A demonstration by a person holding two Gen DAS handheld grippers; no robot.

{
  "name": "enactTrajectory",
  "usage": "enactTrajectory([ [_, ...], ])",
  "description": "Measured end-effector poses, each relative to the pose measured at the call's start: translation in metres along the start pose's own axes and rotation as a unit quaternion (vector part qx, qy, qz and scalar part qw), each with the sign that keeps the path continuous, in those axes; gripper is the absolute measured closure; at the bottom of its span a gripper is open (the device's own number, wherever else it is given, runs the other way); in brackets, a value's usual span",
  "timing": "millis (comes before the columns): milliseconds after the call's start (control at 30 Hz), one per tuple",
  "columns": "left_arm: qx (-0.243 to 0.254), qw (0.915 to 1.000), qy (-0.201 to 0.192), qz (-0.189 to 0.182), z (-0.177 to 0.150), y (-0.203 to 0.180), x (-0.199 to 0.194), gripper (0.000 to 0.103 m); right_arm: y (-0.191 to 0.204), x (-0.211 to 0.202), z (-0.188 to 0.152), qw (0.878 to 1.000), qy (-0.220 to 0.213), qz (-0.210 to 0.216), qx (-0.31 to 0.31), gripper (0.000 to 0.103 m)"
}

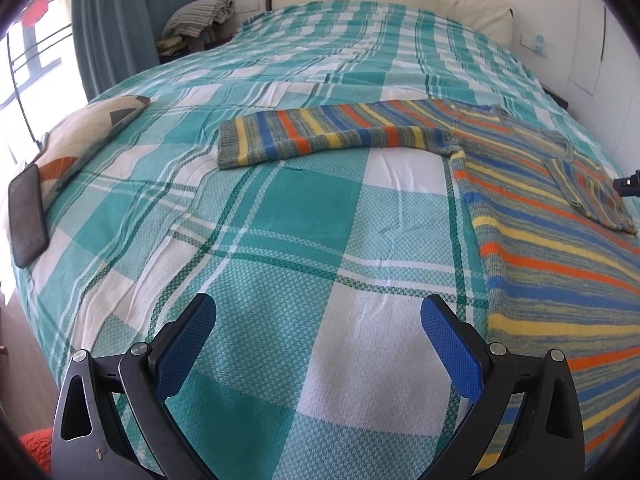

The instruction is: Fold small clothes

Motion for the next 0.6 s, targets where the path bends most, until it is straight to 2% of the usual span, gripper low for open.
enactTrajectory([
  [33, 0.004, 1.0000, 0.003, 0.002, -0.001, -0.002, 0.002, 0.001, 0.004, 0.011, 0.004, 1.000, 0.016, 0.000, -0.007, 0.065],
  [67, 0.008, 0.9999, 0.005, 0.005, -0.002, -0.004, 0.003, 0.001, 0.006, 0.026, 0.007, 0.999, 0.030, -0.021, -0.011, 0.065],
  [133, 0.017, 0.9998, 0.007, 0.009, -0.003, -0.007, 0.004, 0.001, -0.005, 0.053, 0.010, 0.995, 0.039, -0.093, -0.001, 0.065],
  [233, 0.021, 0.9998, 0.005, 0.006, -0.002, -0.008, 0.003, 0.001, -0.012, 0.041, 0.011, 0.993, -0.016, -0.107, 0.044, 0.064],
  [267, 0.021, 0.9998, 0.004, 0.003, -0.001, -0.008, 0.002, 0.001, -0.014, 0.031, 0.009, 0.994, -0.027, -0.091, 0.056, 0.064],
  [333, 0.022, 0.9998, 0.000, -0.002, 0.001, -0.009, 0.001, 0.001, -0.013, 0.008, -0.002, 0.997, -0.040, -0.023, 0.067, 0.064],
  [400, 0.022, 0.9997, 0.002, -0.005, 0.001, -0.010, 0.002, 0.001, -0.010, -0.007, -0.022, 0.997, -0.029, 0.023, 0.062, 0.064],
  [433, 0.023, 0.9997, 0.006, -0.006, 0.000, -0.011, 0.004, 0.001, -0.009, -0.009, -0.036, 0.998, -0.015, 0.029, 0.056, 0.064],
  [500, 0.026, 0.9996, 0.014, -0.003, -0.003, -0.012, 0.007, 0.001, -0.011, 0.008, -0.065, 0.998, 0.044, 0.000, 0.044, 0.068],
  [533, 0.028, 0.9995, 0.016, 0.001, -0.004, -0.012, 0.007, 0.001, -0.015, 0.010, -0.078, 0.998, 0.049, 0.003, 0.045, 0.078],
  [600, 0.028, 0.9994, 0.017, 0.007, -0.007, -0.010, 0.006, 0.001, -0.018, -0.008, -0.090, 0.998, 0.024, -0.018, 0.055, 0.075],
])
Point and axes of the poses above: each gripper's, at about its wrist camera, not at the fingertips, and x roughly the way its jaws point, y to its left, z to its top, the point moved 1 cm from there along x, roughly the way its jaws point, and after that the axes turned 8 degrees about -z, right-handed, at the moved point
